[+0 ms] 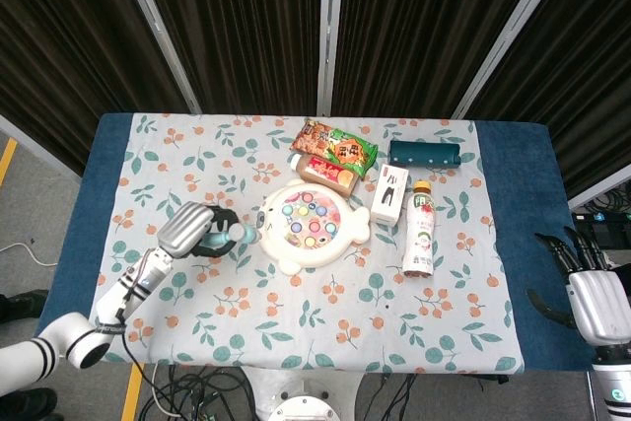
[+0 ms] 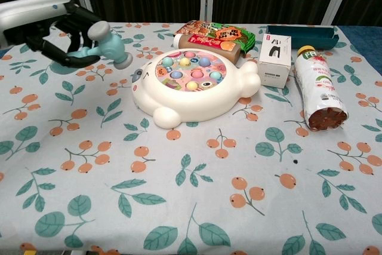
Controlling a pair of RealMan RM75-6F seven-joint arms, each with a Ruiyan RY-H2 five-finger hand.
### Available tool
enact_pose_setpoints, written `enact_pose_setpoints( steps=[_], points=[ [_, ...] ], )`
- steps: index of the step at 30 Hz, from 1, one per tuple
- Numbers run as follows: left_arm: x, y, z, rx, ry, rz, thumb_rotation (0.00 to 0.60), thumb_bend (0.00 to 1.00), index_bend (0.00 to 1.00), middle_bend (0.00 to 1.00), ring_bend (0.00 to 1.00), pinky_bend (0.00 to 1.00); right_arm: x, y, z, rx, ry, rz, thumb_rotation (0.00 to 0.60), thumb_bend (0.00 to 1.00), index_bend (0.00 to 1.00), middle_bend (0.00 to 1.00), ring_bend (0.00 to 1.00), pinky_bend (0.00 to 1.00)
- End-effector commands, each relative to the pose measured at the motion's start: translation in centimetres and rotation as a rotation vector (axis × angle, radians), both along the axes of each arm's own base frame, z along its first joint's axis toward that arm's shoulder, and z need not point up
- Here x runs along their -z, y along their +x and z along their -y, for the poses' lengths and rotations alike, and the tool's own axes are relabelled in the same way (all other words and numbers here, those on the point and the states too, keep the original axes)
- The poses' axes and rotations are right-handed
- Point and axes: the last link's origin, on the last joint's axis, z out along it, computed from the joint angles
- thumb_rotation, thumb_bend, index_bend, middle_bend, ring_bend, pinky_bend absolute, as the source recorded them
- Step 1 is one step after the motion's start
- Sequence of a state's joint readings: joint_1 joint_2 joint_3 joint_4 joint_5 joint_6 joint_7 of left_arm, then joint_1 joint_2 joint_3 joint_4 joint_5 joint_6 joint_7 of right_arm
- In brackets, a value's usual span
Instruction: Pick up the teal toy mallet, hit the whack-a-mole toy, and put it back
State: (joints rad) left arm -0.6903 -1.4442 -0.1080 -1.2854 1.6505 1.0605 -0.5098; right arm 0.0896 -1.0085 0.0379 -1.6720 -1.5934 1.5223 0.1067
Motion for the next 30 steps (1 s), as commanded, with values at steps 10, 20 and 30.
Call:
enact_pose_setpoints(
  steps=[10,20,30],
  points=[
    [1.1,7.3,-6.1,0.151,-0.097,-0.171,0.600,0.66,0.69,0.70,0.57,0.69,-0.2,-0.2,-0.7,0.026,-0.015,-0.002,0.600,0.17,0.13,0.20,0.00,0.00],
    [2.0,9.7,-8.4,0.143,-0.082,-0.290,0.600,0.66,0.69,0.70,0.57,0.69,-0.2,-0.3,-0.7,0.030,-0.016,-0.002,0.600,0.17,0.13,0.20,0.00,0.00],
    [2.5,9.1,-9.8,0.047,-0.101,-0.319,0.600,0.66,0.69,0.70,0.57,0.69,-0.3,-0.4,-0.8,0.035,-0.020,0.000,0.600,0.17,0.13,0.20,0.00,0.00]
  ],
)
